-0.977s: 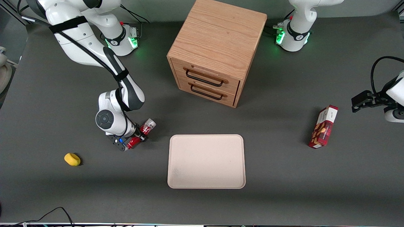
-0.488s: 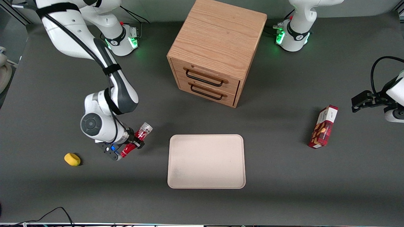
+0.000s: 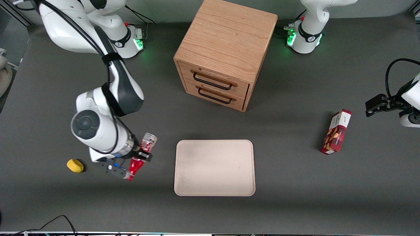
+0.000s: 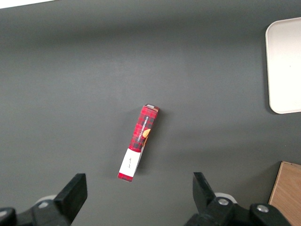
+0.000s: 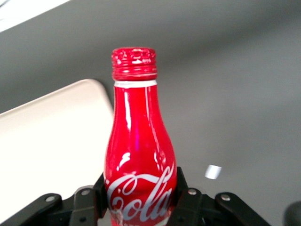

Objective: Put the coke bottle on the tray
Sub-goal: 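Lift the bottle with the right gripper and carry it over the tray, then lower the held bottle onto the beige tray with the right gripper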

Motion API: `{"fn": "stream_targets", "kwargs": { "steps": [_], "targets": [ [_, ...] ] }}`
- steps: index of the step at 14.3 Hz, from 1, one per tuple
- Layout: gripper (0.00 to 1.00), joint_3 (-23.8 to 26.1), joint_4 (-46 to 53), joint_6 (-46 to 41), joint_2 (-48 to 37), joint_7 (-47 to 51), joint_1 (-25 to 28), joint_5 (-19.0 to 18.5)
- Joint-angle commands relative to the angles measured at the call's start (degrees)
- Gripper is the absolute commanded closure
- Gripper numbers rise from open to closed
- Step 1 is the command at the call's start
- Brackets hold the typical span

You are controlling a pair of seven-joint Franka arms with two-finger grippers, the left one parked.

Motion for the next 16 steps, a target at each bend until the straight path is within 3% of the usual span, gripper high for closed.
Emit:
{"fn": "stream_targets", "kwargs": {
  "steps": [1, 5, 16],
  "targets": [
    [1.0, 1.7, 15.4, -1.4, 10.4, -4.7, 1.9, -1.1],
    [1.0, 6.0, 17.2, 5.3, 16.7, -14.8, 3.6, -0.7],
    [1.0, 3.0, 17.0, 6.1, 26.6, -16.6, 5.1, -2.5]
  ]
}}
